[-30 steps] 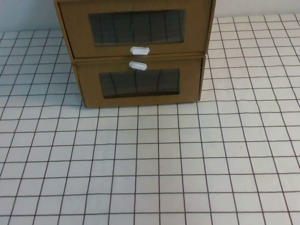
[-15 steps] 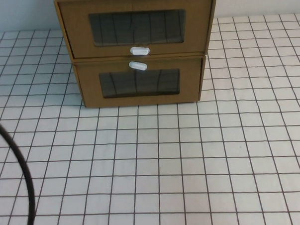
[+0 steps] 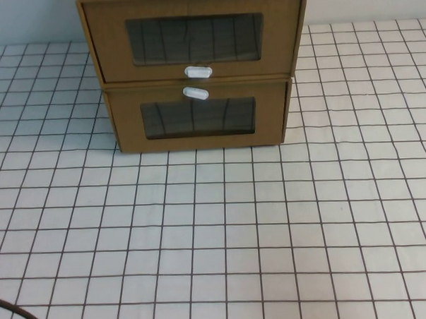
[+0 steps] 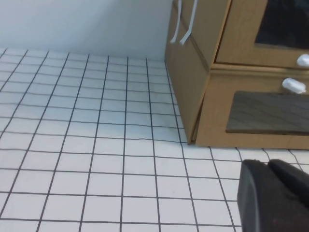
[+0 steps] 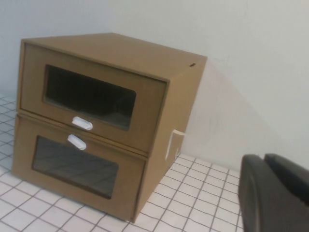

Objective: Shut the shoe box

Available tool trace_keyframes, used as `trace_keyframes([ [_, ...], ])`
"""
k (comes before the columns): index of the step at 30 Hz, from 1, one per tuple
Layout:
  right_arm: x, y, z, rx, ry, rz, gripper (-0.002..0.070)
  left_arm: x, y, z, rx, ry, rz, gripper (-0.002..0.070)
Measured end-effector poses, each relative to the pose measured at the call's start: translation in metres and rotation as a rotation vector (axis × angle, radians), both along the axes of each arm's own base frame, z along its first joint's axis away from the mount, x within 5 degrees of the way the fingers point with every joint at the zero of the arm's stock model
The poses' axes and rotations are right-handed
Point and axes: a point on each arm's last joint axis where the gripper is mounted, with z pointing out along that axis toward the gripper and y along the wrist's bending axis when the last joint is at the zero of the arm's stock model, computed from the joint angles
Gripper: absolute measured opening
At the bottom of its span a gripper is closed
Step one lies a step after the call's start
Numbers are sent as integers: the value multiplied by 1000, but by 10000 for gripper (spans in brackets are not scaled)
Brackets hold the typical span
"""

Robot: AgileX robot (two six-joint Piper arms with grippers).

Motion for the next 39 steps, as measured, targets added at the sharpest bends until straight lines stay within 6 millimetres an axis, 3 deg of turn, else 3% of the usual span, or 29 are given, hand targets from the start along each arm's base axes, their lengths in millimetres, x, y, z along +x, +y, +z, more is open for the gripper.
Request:
trace_keyframes([
  [3,-2,-3,-10,8,-17,-39,-13,2,1,-4,-10,-26,18,-5],
  [15,-3,-4,-10,29,-29,-45,-13,4,4,6,-28,-140,51,-5],
  [39,-14,14,-18,39,64,188,-13,3,4,6,-25,-149,52,-5],
])
